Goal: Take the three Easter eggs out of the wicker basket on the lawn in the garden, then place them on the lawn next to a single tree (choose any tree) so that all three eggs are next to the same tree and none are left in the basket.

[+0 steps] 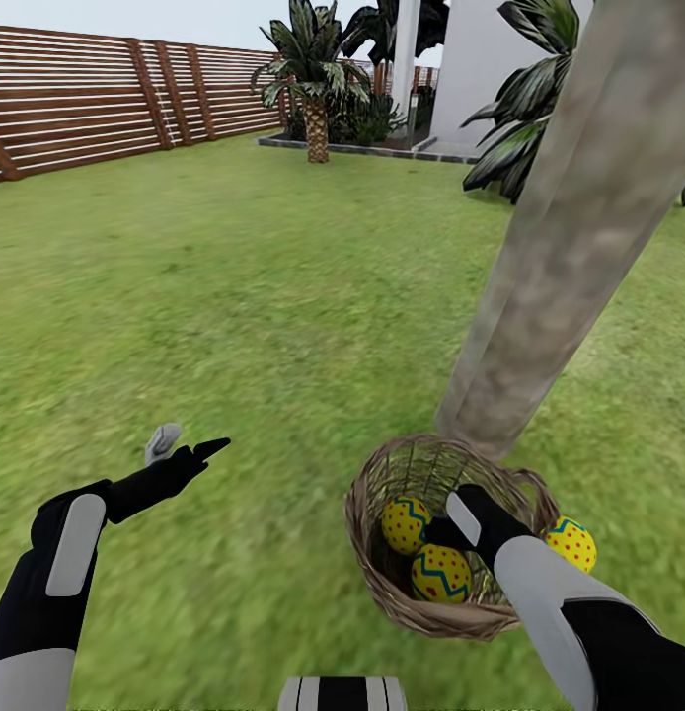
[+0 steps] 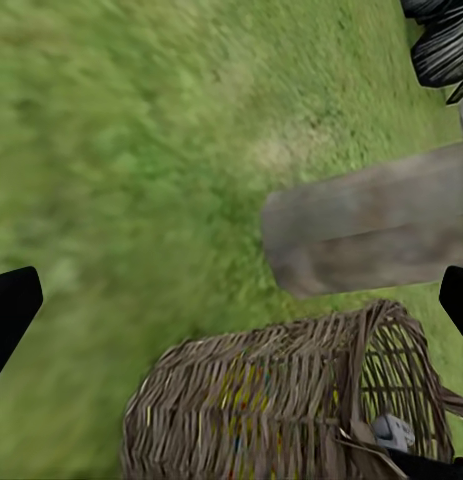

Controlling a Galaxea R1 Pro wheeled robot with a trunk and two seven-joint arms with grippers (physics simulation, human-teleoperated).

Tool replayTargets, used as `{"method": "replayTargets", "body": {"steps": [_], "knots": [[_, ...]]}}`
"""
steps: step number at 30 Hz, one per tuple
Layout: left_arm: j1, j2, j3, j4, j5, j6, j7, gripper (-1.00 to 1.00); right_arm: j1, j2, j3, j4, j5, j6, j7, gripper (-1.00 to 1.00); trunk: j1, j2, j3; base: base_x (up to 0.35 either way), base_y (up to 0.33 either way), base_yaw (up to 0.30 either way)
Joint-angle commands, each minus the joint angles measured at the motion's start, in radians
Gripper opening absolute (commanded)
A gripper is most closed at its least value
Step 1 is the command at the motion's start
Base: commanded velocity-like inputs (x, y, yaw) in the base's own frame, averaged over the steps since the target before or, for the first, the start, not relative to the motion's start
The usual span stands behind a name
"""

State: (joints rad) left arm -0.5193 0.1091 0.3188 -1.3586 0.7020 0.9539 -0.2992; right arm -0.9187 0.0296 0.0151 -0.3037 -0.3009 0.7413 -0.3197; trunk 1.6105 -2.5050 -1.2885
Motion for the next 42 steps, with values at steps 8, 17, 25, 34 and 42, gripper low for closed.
{"method": "replayTargets", "body": {"steps": [8,17,25,34,42], "knots": [[-0.001,0.000,0.002,0.000,-0.006,0.005,-0.008,1.00,0.000,0.000,0.001,-0.002,-0.010,0.003,-0.009,1.00,0.000,0.000,-0.014,0.000,0.000,0.000],[-0.001,0.000,0.002,0.000,-0.006,0.005,-0.008,1.00,0.000,-0.002,0.001,-0.003,-0.010,0.003,-0.009,1.00,0.000,0.000,-0.028,0.000,0.000,0.000],[-0.001,0.000,0.002,0.000,-0.006,0.005,-0.008,1.00,0.000,-0.002,0.000,-0.004,-0.010,0.003,-0.009,1.00,0.000,0.000,-0.041,0.000,0.000,0.000],[-0.001,0.000,0.002,0.000,-0.006,0.005,-0.008,1.00,0.000,-0.002,0.000,-0.004,-0.010,0.003,-0.009,1.00,0.000,0.000,-0.056,0.000,0.000,0.000],[-0.001,0.001,0.002,0.000,-0.006,0.005,-0.008,1.00,0.000,-0.002,0.000,-0.006,-0.009,0.003,-0.009,1.00,0.000,0.000,-0.069,0.000,0.000,0.000]]}}
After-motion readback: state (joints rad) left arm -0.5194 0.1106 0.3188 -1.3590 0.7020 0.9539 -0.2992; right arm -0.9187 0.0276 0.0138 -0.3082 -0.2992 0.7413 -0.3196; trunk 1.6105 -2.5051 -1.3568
